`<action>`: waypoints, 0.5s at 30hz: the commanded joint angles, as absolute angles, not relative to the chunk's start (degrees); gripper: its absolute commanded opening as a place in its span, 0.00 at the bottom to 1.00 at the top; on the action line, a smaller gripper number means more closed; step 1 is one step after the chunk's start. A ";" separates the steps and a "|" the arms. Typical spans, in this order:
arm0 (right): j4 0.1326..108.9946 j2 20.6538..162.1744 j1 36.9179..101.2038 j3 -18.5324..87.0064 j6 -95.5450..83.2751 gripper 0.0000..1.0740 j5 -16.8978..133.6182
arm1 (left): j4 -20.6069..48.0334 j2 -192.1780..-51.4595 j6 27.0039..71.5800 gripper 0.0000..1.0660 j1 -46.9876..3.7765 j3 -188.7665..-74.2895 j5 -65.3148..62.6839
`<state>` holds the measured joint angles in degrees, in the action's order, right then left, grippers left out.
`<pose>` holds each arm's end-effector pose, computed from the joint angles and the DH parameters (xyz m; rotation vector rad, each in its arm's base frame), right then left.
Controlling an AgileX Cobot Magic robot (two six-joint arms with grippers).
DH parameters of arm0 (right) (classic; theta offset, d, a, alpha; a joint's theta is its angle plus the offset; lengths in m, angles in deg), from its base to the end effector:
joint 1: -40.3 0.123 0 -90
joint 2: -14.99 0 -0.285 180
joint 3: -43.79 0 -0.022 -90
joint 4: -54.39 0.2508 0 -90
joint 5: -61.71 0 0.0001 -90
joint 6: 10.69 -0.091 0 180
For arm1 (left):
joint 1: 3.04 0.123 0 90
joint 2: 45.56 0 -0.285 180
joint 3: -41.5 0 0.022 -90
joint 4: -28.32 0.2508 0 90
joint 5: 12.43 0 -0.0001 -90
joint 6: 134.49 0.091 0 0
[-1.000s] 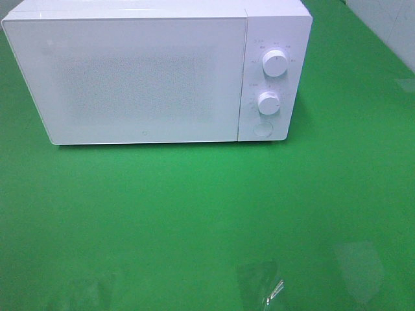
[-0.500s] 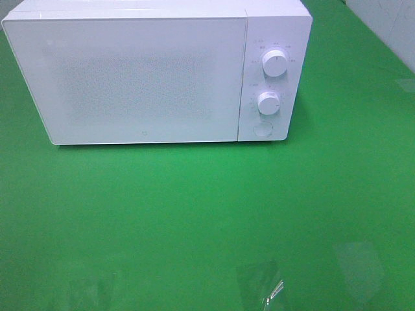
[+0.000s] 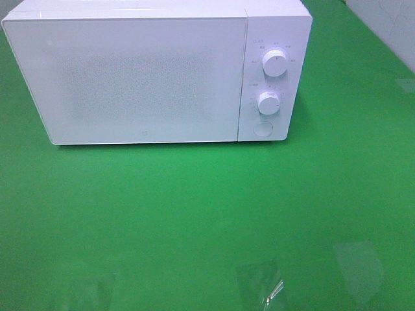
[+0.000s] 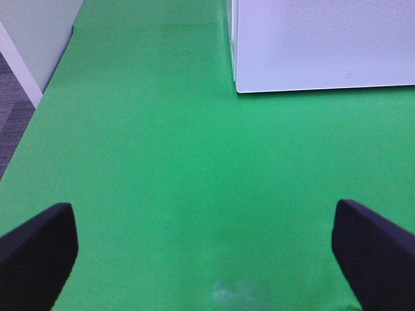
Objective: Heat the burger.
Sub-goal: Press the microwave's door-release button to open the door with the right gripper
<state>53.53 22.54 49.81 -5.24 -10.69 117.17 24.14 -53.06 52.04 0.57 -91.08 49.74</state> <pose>-0.0008 -0.0013 0.2827 -0.1624 1.9497 0.0917 -0.0087 -0.0064 0.2810 0.0575 2.0407 0.0235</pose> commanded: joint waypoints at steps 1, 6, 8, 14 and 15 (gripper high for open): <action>53.19 20.94 49.58 -5.30 -10.69 0.71 116.83 | 23.74 -52.03 51.87 0.95 0.68 -90.96 48.93; 53.19 20.94 49.58 -5.30 -10.69 0.71 116.83 | 23.74 -52.03 51.87 0.95 0.68 -90.96 48.93; 53.13 20.94 49.69 -5.30 -10.69 0.71 116.83 | 23.74 -52.03 51.87 0.95 0.68 -90.96 48.93; 53.13 20.94 49.75 -5.30 -10.69 0.71 116.66 | 23.74 -52.03 51.87 0.95 0.68 -90.96 48.93; 53.19 20.94 49.75 -4.84 -10.69 0.71 116.26 | 23.74 -52.03 51.87 0.95 0.68 -90.96 48.93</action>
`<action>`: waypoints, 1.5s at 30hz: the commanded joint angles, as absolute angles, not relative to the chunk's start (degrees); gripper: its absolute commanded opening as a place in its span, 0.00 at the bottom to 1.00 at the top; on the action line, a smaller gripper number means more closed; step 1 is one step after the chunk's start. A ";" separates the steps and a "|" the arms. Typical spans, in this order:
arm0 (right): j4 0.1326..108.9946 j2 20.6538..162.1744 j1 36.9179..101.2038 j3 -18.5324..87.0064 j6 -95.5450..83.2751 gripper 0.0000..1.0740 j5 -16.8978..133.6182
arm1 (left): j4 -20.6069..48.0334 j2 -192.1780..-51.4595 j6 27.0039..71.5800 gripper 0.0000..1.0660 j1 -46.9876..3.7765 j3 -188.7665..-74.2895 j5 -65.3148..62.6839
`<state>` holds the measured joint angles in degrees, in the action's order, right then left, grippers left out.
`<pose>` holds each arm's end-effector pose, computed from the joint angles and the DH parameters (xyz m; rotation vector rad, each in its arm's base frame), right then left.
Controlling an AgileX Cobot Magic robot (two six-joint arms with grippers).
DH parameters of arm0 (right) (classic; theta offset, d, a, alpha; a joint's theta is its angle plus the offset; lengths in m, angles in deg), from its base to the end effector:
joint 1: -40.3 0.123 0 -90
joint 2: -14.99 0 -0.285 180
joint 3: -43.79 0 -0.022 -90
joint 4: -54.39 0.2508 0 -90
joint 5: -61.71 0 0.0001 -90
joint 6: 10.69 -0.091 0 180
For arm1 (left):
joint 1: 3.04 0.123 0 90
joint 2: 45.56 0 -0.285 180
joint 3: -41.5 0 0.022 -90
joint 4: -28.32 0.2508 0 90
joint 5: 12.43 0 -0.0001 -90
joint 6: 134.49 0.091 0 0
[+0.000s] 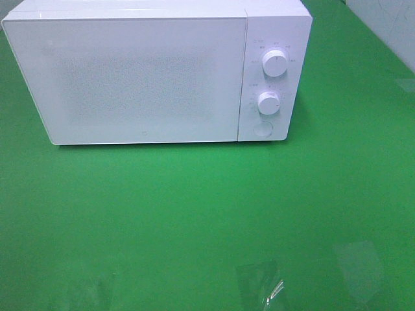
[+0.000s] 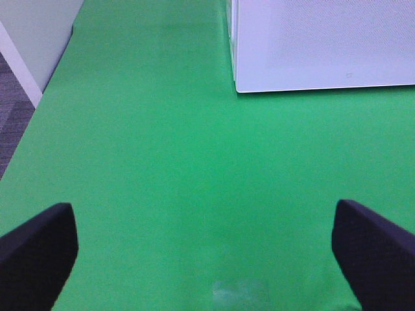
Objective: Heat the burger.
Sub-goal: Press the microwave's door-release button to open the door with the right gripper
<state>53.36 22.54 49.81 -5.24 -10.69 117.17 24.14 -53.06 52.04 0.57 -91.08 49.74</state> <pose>-0.0008 -0.0015 0.2827 -0.1624 1.9496 0.0882 -0.0087 -0.0064 0.2810 0.0575 2.0407 0.0235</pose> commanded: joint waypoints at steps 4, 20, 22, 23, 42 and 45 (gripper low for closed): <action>53.19 21.00 49.75 -3.86 -10.69 0.71 113.68 | 23.74 -52.03 51.87 0.95 0.68 -90.96 48.93; 53.19 33.03 49.75 -8.33 -10.69 0.71 91.62 | 23.74 -52.03 51.87 0.95 0.68 -90.96 48.93; 53.19 34.35 49.75 -8.73 -10.69 0.71 90.53 | 23.74 -52.03 51.87 0.95 0.68 -90.96 48.93; 53.19 36.87 49.75 -9.82 -10.69 0.71 87.38 | 23.74 -52.03 51.87 0.95 0.68 -90.96 48.93; 53.42 60.25 49.75 -16.36 -12.29 0.71 55.52 | 23.74 -52.03 51.87 0.95 0.68 -90.96 48.93; 53.42 66.15 49.75 -16.36 -13.73 0.71 48.94 | 23.74 -52.03 51.87 0.95 0.68 -90.96 48.93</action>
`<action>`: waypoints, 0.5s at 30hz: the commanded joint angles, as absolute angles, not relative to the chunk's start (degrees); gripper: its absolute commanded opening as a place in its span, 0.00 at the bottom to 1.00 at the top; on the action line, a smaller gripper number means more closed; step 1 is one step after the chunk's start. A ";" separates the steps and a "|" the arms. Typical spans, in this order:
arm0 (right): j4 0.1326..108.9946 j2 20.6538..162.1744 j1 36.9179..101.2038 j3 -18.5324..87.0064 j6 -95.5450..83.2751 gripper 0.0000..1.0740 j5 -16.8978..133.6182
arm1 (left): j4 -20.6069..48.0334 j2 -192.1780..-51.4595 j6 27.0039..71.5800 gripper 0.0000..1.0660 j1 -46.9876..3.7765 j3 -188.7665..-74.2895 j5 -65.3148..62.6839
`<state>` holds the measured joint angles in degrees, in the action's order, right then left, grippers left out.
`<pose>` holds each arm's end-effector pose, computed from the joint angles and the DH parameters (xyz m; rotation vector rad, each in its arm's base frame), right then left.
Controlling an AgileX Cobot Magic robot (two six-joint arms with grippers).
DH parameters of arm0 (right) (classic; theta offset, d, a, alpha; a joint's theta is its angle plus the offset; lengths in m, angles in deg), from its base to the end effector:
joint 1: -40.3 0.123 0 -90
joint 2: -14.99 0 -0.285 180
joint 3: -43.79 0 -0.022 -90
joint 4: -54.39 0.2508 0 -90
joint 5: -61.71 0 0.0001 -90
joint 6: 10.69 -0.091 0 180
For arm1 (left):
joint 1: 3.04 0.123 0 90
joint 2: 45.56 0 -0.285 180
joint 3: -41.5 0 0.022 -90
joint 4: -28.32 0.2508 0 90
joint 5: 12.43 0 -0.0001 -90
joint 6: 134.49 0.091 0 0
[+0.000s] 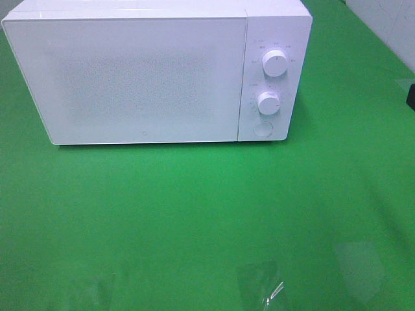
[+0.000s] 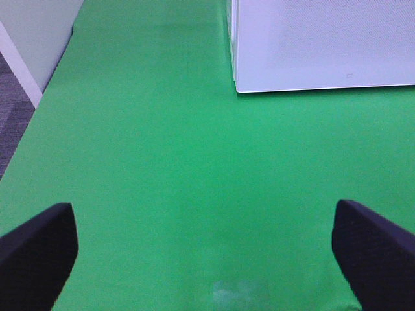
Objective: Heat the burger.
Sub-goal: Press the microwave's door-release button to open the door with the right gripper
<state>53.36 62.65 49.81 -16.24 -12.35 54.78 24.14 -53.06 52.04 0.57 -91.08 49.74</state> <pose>0.1411 0.0238 0.2613 -0.1377 1.7550 0.1308 -0.0087 -0.0064 0.2810 0.0575 2.0407 0.0235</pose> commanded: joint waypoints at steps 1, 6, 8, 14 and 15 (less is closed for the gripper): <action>53.42 67.75 49.75 -16.36 -14.01 0.71 46.87 | 23.74 -52.03 51.87 0.95 0.68 -90.96 48.93; 53.42 74.34 49.75 -16.36 -14.07 0.71 37.30 | 23.74 -52.03 51.87 0.95 0.68 -90.96 48.93; 53.42 77.66 49.75 -16.36 -14.07 0.71 31.92 | 23.74 -52.03 51.87 0.95 0.68 -90.96 48.93; 53.42 90.78 49.75 -16.36 -14.01 0.65 16.10 | 23.74 -52.03 51.87 0.95 0.68 -90.96 48.93; 53.42 90.78 49.75 -16.36 -14.01 0.65 16.10 | 23.74 -52.03 51.87 0.95 0.68 -90.96 48.93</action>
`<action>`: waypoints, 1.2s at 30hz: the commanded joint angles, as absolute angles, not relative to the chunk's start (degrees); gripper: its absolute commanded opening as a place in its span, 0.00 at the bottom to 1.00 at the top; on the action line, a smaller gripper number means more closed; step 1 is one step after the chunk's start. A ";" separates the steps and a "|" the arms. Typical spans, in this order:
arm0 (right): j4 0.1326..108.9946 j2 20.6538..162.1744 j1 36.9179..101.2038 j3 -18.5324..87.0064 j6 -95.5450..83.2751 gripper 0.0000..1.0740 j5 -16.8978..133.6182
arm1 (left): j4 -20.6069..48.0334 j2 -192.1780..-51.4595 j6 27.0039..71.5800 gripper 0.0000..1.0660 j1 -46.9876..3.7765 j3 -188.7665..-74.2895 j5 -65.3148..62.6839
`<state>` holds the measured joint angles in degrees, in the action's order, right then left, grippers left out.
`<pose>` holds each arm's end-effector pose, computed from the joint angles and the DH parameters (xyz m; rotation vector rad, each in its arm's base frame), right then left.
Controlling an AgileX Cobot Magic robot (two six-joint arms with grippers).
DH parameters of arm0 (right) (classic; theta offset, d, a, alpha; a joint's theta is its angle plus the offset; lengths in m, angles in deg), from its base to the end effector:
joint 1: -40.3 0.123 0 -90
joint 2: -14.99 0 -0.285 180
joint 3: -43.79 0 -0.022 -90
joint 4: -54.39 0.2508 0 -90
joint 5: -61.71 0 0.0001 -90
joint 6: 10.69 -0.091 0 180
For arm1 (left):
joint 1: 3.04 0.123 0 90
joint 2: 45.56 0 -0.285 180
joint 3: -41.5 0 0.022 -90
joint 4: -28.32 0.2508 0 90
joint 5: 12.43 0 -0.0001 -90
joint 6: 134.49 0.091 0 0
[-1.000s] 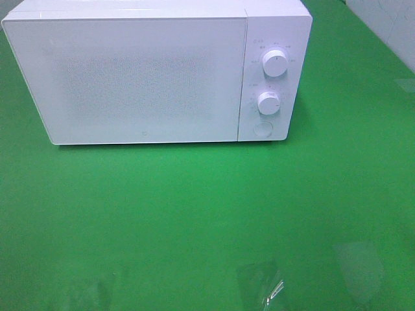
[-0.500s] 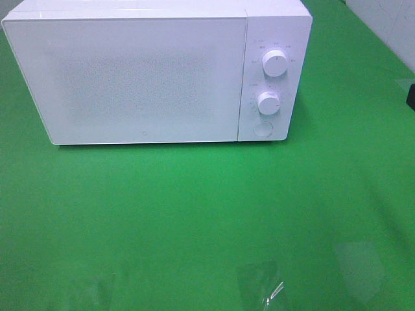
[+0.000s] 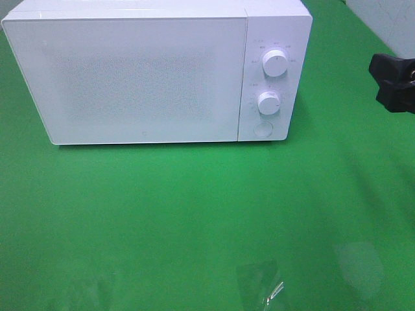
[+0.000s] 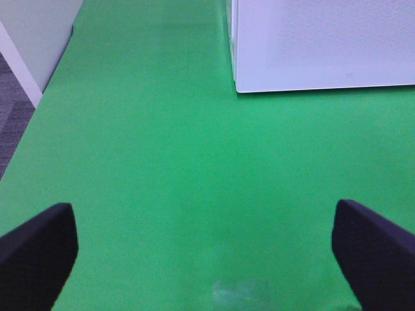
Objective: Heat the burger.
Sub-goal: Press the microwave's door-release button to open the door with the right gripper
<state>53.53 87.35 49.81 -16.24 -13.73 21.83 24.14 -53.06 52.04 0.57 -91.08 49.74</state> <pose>0.2016 0.0347 0.2377 -0.1080 1.6136 0.1681 -0.0087 -0.0064 0.2810 0.0575 2.0407 0.0235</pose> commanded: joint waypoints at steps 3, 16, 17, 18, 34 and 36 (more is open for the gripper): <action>53.47 96.00 49.75 -16.36 -13.21 0.60 9.86 | 23.74 -52.03 51.87 0.95 0.68 -90.96 48.93; 69.75 112.04 67.11 -16.47 -10.69 0.52 -7.16 | 23.74 -52.03 51.87 0.94 0.68 -90.96 48.93; 69.75 112.04 67.11 -16.47 -10.69 0.52 -7.16 | 23.74 -52.03 51.87 0.94 0.68 -90.96 48.93; 70.26 113.07 68.66 -16.47 -11.09 0.50 -8.30 | 23.74 -52.03 51.87 0.94 0.68 -90.96 48.93; 81.66 120.81 83.79 -16.18 -31.66 0.21 -13.12 | 23.74 -52.03 51.81 0.94 0.68 -90.96 48.93; 81.66 120.81 83.79 -16.18 -42.20 0.19 -13.86 | 23.74 -52.03 51.81 0.94 0.68 -90.96 48.93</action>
<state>81.44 120.75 83.56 -16.47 -28.45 -7.21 24.14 -53.06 52.04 0.57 -91.08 49.74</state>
